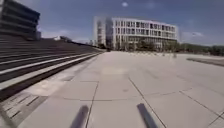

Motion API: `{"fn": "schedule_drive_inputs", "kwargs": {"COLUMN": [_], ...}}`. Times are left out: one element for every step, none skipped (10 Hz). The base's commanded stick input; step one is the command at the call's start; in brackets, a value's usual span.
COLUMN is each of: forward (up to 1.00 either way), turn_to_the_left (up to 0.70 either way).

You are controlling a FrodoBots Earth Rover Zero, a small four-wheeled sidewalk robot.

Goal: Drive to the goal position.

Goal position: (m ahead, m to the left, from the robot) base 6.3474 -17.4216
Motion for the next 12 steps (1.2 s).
{"fn": "schedule_drive_inputs", "kwargs": {"forward": [0.7, 0.7, 0.7, 0.7, 0.7, 0.7, 0.7, 0.7, 0.7, 0.7, 0.7, 0.7], "turn_to_the_left": [0.0, 0.0, 0.0, 0.0, 0.0, 0.0, 0.0, 0.0, 0.0, 0.0, 0.0, 0.0]}}
